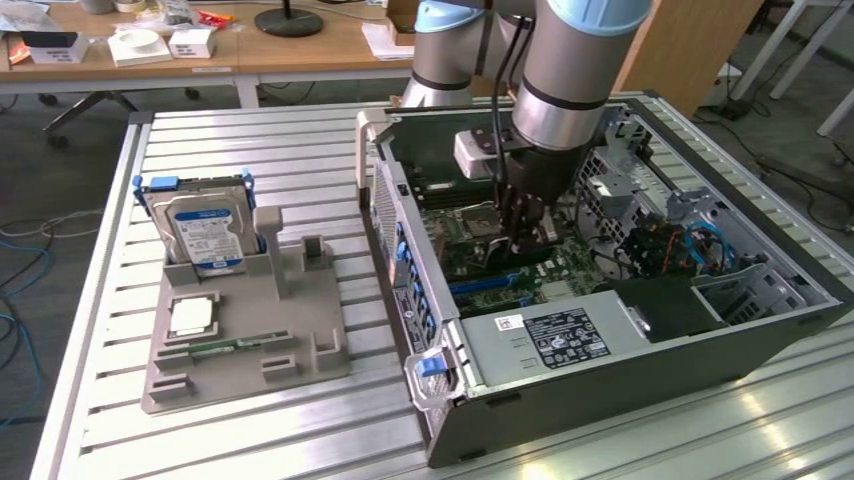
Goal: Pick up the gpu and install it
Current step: 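Insert the gpu into the slot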
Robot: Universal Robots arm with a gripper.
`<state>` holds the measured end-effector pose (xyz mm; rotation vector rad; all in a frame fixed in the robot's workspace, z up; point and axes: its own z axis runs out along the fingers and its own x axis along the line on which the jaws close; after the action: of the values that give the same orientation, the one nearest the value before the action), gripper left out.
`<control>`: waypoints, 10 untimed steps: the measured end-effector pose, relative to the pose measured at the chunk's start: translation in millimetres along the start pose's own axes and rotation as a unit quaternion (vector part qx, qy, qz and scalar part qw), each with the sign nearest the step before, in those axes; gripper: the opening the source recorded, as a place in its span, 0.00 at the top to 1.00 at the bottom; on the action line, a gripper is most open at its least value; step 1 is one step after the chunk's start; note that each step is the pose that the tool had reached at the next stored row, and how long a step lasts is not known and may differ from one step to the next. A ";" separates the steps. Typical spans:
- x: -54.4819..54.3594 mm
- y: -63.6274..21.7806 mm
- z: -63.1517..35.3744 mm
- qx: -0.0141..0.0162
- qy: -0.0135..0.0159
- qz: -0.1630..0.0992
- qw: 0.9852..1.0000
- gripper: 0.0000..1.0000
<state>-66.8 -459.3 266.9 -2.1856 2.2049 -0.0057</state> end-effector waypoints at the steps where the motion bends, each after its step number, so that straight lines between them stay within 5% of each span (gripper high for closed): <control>1: 0.0 0.3 1.2 0.000 0.000 0.000 1.000 0.74; 10: 0.4 1.2 5.7 0.000 0.000 0.000 1.000 0.74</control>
<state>-67.8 -459.5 261.2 -2.1859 2.2050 -0.0064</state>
